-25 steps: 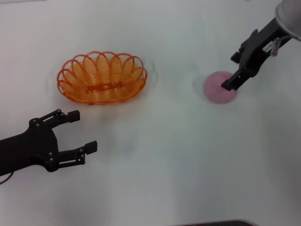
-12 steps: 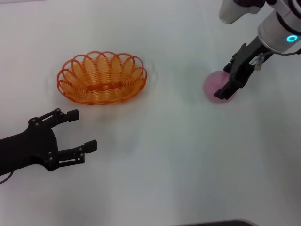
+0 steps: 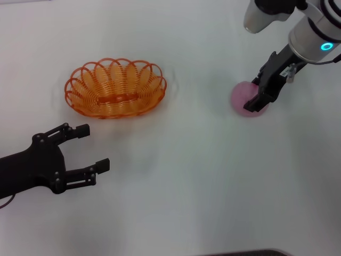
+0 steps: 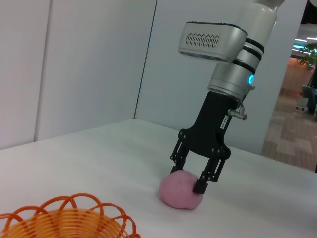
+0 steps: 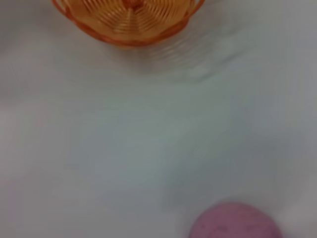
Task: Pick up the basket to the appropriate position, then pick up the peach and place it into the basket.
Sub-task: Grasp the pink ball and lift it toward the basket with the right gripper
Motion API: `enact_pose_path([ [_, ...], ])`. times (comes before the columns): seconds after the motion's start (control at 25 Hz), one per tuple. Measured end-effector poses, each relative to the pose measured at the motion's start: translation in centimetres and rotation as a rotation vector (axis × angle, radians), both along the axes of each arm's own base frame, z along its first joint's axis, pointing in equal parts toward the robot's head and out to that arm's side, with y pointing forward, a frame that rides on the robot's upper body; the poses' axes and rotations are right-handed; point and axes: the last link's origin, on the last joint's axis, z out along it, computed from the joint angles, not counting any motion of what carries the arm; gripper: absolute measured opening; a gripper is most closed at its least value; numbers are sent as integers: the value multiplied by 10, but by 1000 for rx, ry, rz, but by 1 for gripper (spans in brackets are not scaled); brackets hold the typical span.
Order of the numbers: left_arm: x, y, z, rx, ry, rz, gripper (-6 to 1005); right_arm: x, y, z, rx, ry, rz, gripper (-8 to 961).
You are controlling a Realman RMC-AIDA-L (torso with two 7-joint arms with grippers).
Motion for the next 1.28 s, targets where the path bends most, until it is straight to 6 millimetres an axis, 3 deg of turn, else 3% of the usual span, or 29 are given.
enact_pose_path([
  [0.12,0,0,0,0,0,0,920,0,-1,-2,-7,-7,6,644],
  [0.32,1,1,0,0,-1,-1,920,-1,0,-1,-3,-8,10,403],
  [0.96,1,1,0,1,-1,-2,920,-2,1,-2,-7,-18,16,227],
  [1.28,1,1,0,-2,-2,-3,919,-1,0,-2,-11,-23,16,206],
])
